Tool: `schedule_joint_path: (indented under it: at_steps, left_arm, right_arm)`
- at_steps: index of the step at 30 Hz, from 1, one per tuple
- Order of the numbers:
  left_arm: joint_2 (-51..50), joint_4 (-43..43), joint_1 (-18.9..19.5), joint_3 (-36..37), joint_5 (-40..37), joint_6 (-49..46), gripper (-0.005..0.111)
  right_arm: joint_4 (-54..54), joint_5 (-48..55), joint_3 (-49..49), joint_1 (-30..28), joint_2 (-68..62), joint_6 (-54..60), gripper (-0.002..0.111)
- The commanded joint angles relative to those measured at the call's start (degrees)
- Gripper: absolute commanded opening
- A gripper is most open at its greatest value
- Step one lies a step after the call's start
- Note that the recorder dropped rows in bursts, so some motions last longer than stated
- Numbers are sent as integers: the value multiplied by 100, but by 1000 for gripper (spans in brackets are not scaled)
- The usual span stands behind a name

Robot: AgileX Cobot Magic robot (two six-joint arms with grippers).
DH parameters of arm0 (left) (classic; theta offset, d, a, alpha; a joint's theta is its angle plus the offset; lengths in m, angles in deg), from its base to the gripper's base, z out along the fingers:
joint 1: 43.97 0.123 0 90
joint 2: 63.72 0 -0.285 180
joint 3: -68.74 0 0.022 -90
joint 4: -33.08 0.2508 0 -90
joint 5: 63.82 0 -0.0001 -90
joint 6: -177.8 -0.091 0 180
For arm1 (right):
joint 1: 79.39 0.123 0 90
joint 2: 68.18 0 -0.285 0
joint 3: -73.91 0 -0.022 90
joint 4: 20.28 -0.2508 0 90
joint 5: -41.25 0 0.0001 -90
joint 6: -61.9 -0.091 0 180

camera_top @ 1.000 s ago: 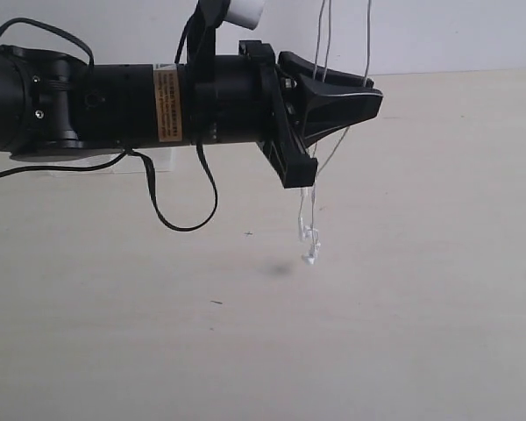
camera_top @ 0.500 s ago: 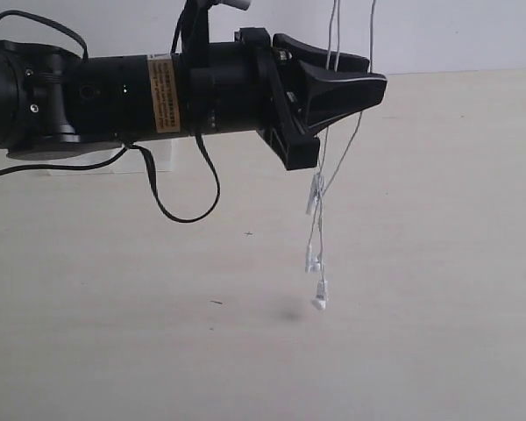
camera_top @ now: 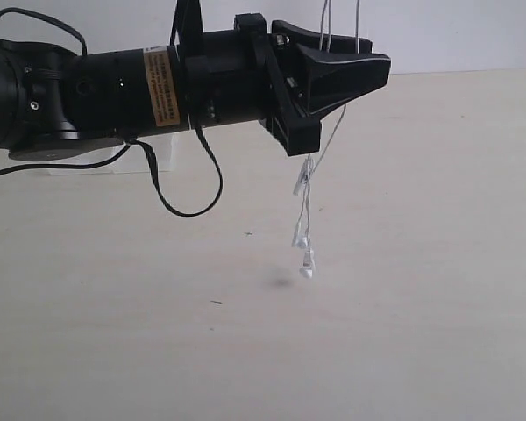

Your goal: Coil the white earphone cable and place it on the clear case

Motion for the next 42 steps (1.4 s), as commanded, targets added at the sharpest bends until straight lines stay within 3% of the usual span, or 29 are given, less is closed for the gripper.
schedule_joint_path:
  at_steps: [1, 4, 10, 13, 20, 23, 33, 39, 42]
  left_arm:
    - [52, -78, 18, -21, 46, 52, 34]
    - [52, -62, 18, -21, 22, 88, 26]
    - [52, 50, 18, -21, -112, 202, 0]
    - [52, 100, 18, -21, -179, 225, 3]
    - [52, 328, 18, -21, -179, 374, 28]
    - [52, 306, 18, -21, -189, 374, 32]
    - [-160, 306, 18, -21, -230, 411, 31]
    - [-112, 294, 18, -21, -219, 411, 4]
    - [-89, 294, 18, -21, -219, 439, 0]
  right_arm:
    - [24, -9, 41, 18, 51, -3, 0]
    - [24, -9, 41, 18, 51, -3, 0]
    - [49, -9, 41, 18, 51, -3, 0]
    - [49, -9, 41, 18, 51, -3, 0]
    - [46, -30, 41, 18, 51, -3, 0]
    - [46, -30, 41, 18, 51, -3, 0]
    - [46, -30, 41, 18, 51, -3, 0]
    - [46, -30, 41, 18, 51, -3, 0]
    - [46, -30, 41, 18, 51, -3, 0]
